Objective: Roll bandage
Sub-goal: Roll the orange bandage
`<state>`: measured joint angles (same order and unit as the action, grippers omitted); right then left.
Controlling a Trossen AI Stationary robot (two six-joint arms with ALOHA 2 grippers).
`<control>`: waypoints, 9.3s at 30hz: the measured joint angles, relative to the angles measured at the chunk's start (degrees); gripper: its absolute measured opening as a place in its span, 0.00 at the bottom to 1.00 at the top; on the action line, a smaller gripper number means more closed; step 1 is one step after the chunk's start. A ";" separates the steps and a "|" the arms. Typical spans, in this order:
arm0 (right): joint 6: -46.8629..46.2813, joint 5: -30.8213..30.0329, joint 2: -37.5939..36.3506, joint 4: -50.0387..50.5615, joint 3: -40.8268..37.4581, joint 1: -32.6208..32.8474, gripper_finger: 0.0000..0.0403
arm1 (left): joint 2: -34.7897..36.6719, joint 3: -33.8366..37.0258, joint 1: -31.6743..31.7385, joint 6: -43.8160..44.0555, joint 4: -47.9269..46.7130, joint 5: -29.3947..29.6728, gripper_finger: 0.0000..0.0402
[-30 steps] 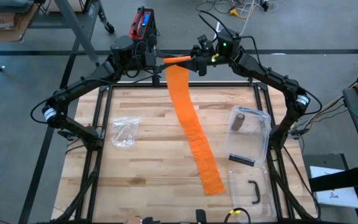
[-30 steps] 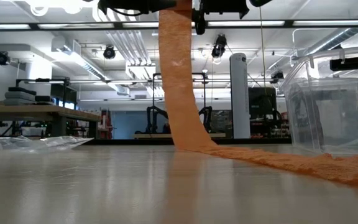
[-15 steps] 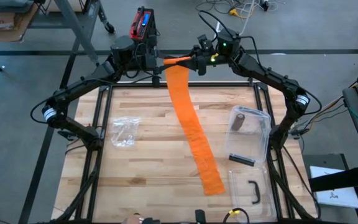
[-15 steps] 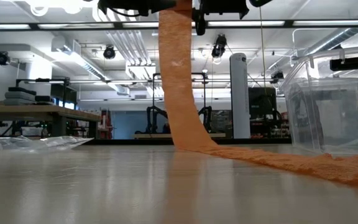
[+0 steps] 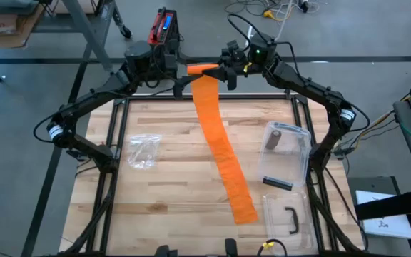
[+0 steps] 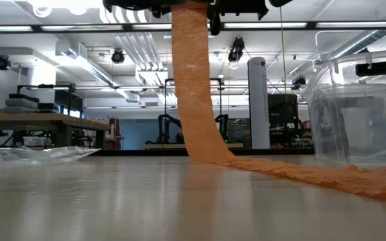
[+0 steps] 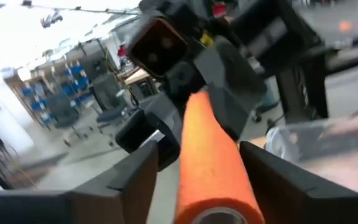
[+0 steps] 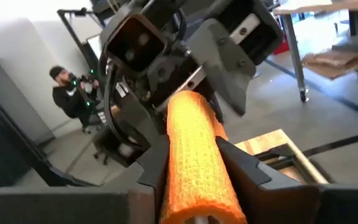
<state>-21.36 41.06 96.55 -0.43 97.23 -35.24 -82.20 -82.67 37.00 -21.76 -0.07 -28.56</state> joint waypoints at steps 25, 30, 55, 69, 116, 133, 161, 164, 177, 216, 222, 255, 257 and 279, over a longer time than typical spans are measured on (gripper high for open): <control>13.52 -0.09 -0.11 0.20 0.00 0.00 0.19 | 0.82 -0.15 2.26 20.79 -2.98 -3.85 0.55; 15.15 -0.11 -0.11 0.35 0.00 0.00 0.18 | 0.82 -0.15 2.26 20.82 -3.86 -4.01 0.49; 14.78 -0.13 -0.11 0.68 0.02 -0.02 0.21 | 0.82 -0.13 2.07 17.39 -2.68 -5.74 0.14; 1.05 3.34 -0.59 0.22 0.04 -0.04 0.53 | 0.91 -0.09 1.67 3.64 -0.13 -5.77 0.12; -8.66 6.95 0.81 -1.62 0.00 -4.39 0.69 | 0.86 7.93 0.80 -14.78 11.65 3.35 0.12; -9.05 7.74 1.11 -1.51 0.00 -3.96 0.67 | 0.86 7.88 0.49 -15.69 12.90 3.41 0.12; -12.36 6.73 1.29 -3.30 0.00 -3.50 0.62 | 0.86 8.15 0.47 -20.01 13.12 2.47 0.12; -13.21 6.71 1.29 -3.26 0.00 -3.50 0.61 | 0.86 8.15 0.43 -21.29 13.18 2.43 0.12; -12.11 6.42 1.29 -2.91 0.00 -3.41 0.58 | 0.57 8.17 0.38 -25.61 13.69 2.43 0.12; 1.79 4.29 1.20 -2.71 0.09 -3.34 0.27 | 0.05 5.64 1.15 7.99 7.80 2.60 0.63; 5.80 4.11 1.22 -2.80 0.00 -3.37 0.25 | 0.16 3.76 1.95 16.84 6.17 2.01 0.71; 13.92 3.45 1.27 -4.81 0.00 -3.37 0.21 | -3.81 2.27 4.32 22.29 7.62 -8.48 0.66; 13.92 3.45 1.27 -4.74 0.00 -3.37 0.21 | -3.89 2.21 4.32 22.27 7.94 -8.52 0.64; 14.05 3.43 1.27 -4.85 0.00 -3.23 0.21 | -2.94 2.12 4.29 23.68 10.53 -10.97 0.37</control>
<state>-7.31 44.49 97.82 -5.28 97.23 -38.48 -85.14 -80.55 41.30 1.91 10.46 -39.53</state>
